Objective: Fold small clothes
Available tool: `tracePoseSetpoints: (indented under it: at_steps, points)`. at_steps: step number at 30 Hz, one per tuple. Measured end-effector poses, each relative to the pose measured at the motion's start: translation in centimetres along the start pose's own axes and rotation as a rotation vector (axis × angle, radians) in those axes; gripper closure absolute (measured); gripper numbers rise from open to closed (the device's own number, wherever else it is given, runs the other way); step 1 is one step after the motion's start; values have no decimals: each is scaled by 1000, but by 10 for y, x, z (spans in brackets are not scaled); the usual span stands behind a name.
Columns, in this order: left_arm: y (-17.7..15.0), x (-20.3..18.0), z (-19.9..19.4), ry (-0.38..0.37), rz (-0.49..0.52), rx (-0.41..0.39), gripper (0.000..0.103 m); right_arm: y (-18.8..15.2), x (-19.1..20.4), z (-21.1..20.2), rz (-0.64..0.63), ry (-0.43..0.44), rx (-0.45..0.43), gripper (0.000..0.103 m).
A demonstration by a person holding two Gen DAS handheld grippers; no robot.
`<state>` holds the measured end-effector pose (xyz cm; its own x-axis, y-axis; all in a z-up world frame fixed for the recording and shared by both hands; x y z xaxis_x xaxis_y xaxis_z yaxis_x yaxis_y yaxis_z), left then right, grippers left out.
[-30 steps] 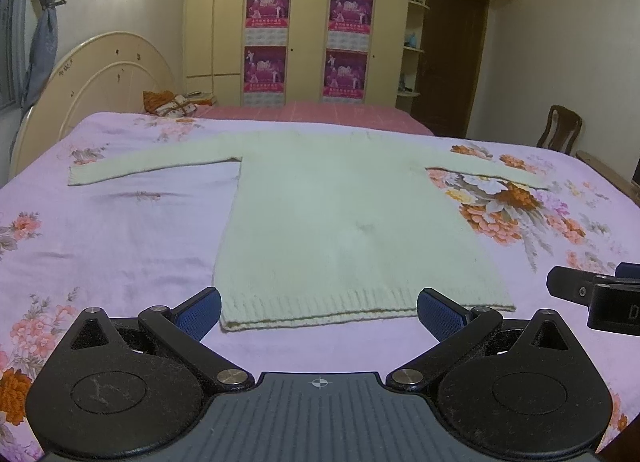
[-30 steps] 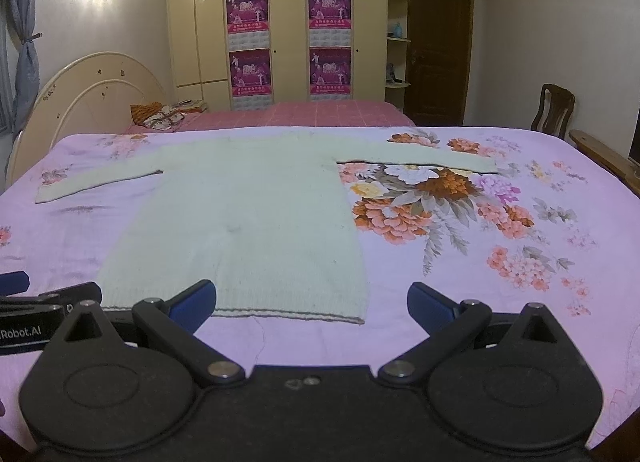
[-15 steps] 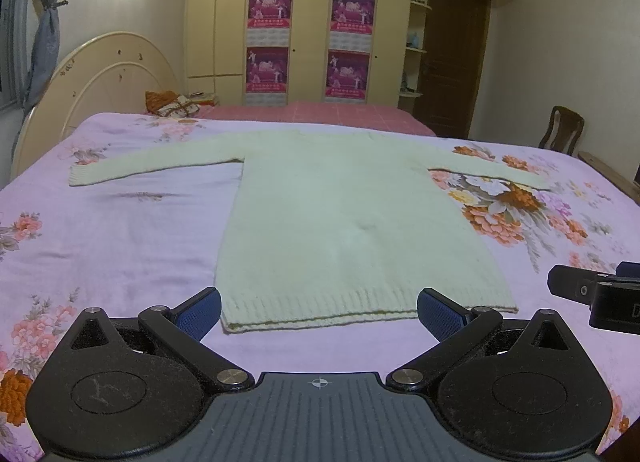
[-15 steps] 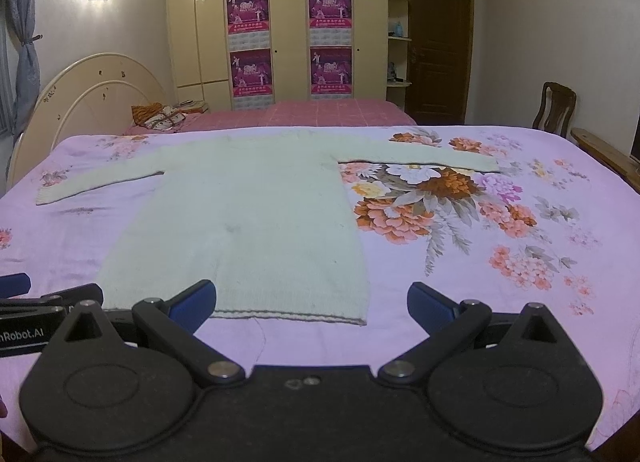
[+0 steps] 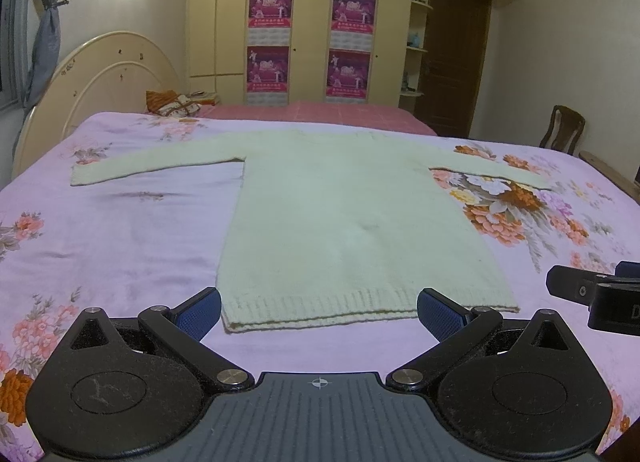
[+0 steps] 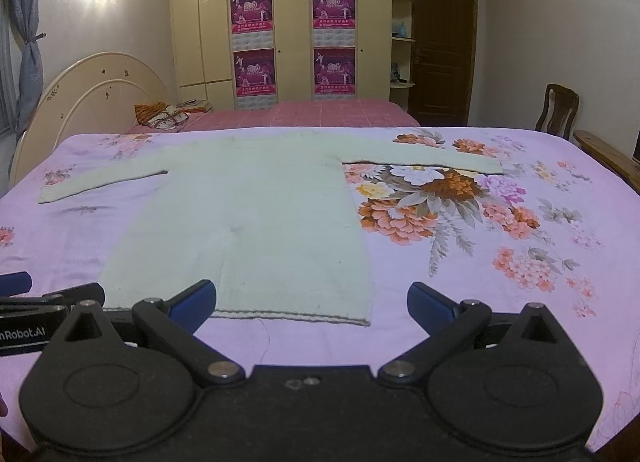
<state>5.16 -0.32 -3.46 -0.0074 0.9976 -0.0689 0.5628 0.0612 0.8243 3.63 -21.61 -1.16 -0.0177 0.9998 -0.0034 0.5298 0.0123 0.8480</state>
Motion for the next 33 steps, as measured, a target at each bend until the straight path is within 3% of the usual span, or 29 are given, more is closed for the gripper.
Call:
tracePoseSetpoints:
  at_steps: [12, 20, 28, 33]
  points:
    - [8, 7, 8, 14, -25, 3, 0, 1, -2, 1, 3, -3, 2, 1]
    - [21, 8, 35, -20, -73, 14, 0, 15, -15, 20, 14, -20, 10, 1]
    - [49, 12, 88, -127, -161, 7, 0, 39, -43, 58, 58, -39, -1, 1]
    - [74, 10, 138, -82, -99, 24, 0, 62, -66, 92, 91, -66, -21, 3]
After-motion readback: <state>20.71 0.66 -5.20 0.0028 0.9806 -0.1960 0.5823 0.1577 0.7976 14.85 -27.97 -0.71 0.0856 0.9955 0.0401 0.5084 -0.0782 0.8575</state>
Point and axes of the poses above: each gripper's, at about its wrist camera, not at the fingertips, and z roughly the way its jaws point, x to its left, y to its top, the point moved 6 cm from there along z, roughly the way its jaws point, and after that the axes turned 2 degrees about -y, right-handed, at the moved point
